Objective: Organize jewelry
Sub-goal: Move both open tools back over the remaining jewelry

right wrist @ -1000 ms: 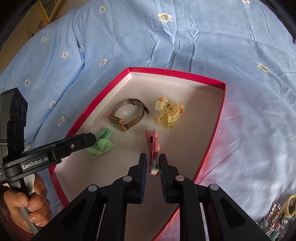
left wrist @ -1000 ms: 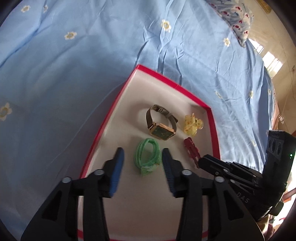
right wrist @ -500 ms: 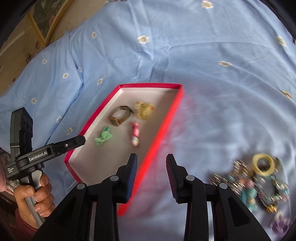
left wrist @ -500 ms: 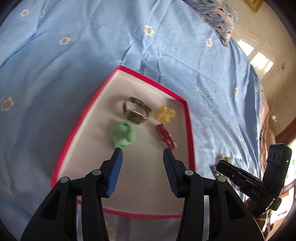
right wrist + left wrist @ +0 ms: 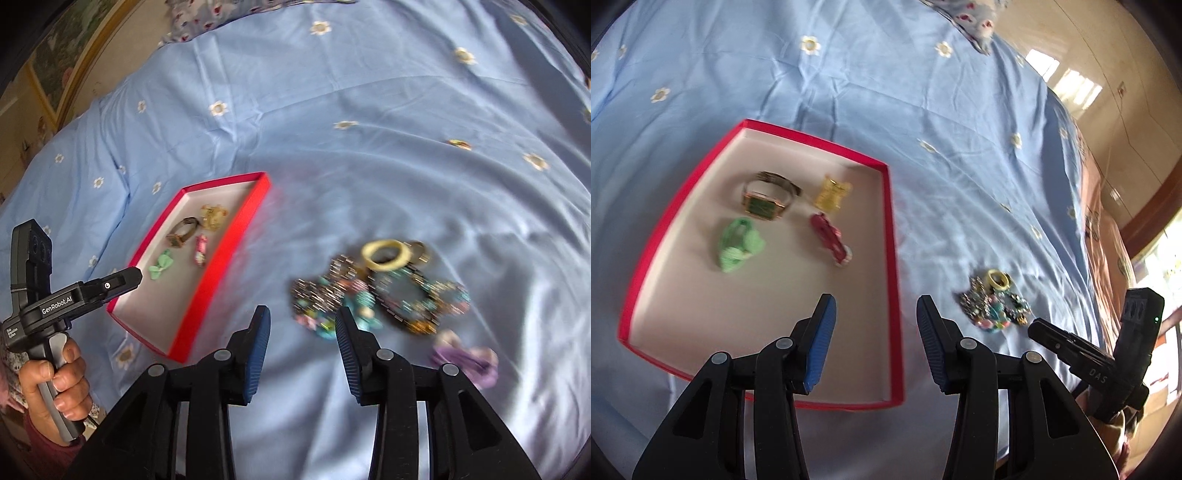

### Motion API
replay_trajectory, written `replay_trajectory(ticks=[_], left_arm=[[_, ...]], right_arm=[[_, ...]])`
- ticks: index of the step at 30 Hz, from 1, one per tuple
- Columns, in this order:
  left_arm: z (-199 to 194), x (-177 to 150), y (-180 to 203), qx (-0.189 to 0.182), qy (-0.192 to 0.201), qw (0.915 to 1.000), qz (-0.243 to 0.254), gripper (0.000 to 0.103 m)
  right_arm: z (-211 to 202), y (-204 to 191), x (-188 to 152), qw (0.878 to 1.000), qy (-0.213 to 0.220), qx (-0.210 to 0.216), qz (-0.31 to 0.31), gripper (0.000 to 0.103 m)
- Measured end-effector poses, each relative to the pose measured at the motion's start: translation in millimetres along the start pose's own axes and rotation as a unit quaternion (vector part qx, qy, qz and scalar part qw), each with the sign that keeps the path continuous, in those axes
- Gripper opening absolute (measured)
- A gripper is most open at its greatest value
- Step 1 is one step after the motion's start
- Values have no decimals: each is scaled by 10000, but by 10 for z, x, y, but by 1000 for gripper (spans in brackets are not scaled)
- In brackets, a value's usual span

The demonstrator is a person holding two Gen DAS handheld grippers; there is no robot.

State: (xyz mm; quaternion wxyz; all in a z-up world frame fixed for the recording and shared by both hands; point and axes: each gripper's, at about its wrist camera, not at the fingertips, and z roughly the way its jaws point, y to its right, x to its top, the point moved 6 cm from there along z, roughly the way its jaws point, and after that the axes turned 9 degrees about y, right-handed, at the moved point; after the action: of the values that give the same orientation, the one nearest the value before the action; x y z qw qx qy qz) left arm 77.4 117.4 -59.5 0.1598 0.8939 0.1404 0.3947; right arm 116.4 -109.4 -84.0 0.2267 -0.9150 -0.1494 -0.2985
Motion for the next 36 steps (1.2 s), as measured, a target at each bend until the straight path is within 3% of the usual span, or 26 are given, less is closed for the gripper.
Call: replay_trajectory(ticks=[18,27,36], left_arm=[[401,-309,722,-401,-588,9950,694,44],[699,-271,904,-311,-740,9912,1055,44],[985,-276,964,-248,-970,9859,1344,43]], right_arm=[[-322,489,-107,9985,197,-399,320,38],[-330,710,8,9976,259,-530,365,38],[-90,922,114,9975,49,-624,334,38]])
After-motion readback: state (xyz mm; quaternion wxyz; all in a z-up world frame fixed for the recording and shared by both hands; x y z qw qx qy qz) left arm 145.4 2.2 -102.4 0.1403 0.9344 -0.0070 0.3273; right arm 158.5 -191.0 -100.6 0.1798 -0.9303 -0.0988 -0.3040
